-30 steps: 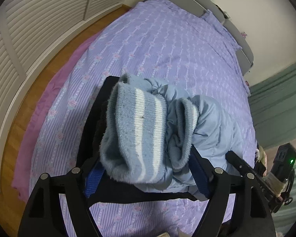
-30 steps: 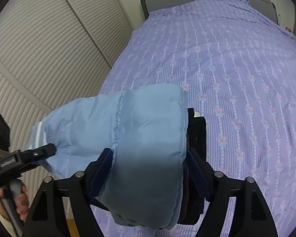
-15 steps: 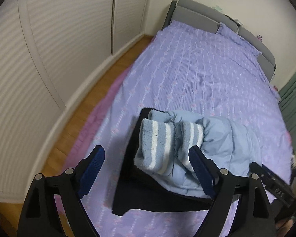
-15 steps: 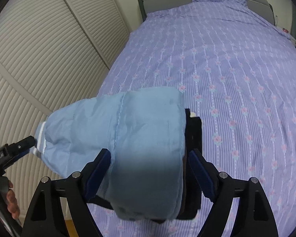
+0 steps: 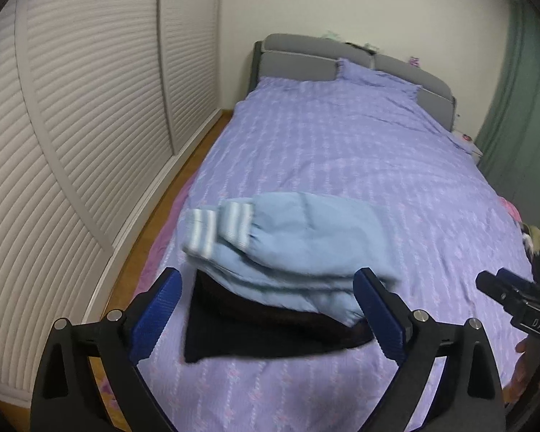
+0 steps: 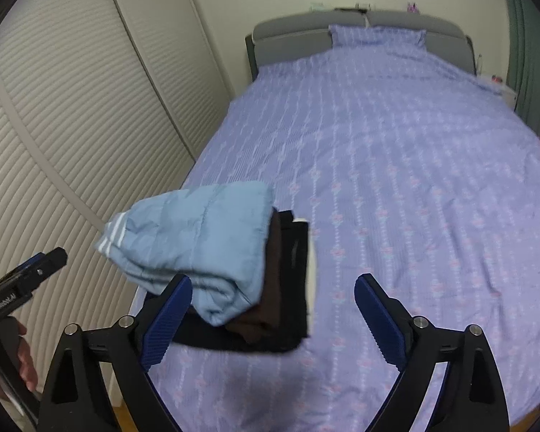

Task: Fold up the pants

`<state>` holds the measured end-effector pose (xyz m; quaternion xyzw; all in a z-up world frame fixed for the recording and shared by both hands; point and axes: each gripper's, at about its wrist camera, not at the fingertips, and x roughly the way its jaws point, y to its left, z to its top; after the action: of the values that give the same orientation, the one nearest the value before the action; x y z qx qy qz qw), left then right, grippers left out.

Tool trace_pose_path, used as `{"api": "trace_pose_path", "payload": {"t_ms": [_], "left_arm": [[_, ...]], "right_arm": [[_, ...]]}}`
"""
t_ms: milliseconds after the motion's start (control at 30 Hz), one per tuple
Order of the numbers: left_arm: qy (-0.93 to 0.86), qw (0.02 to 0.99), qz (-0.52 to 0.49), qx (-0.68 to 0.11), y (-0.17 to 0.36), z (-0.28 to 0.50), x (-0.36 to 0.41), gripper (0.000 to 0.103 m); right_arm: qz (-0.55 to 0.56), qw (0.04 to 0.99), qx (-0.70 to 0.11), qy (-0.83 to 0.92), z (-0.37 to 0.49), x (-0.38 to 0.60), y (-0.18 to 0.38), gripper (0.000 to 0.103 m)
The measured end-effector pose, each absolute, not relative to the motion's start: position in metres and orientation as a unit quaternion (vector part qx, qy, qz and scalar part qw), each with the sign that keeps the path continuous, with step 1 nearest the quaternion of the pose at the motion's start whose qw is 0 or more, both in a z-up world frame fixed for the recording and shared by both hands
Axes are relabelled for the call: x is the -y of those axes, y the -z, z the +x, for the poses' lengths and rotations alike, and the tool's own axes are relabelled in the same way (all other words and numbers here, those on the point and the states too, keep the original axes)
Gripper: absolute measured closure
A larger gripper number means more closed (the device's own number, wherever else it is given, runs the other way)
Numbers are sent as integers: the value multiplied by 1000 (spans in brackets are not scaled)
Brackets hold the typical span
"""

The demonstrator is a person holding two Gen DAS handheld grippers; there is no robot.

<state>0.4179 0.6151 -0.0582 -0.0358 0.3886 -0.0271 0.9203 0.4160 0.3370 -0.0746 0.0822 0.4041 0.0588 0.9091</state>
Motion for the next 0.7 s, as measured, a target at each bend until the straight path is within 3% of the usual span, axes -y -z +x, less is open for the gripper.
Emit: {"api": "trace_pose_path", "payload": {"t_ms": [200, 700], "left_arm": [[9, 936, -12, -351, 43, 358, -558, 0], [18, 948, -11, -318, 29, 209, -424, 0]], "right_arm": [[45, 925, -376, -42, 351, -297, 46, 6], [7, 943, -331, -23, 195, -182, 18, 6]]}}
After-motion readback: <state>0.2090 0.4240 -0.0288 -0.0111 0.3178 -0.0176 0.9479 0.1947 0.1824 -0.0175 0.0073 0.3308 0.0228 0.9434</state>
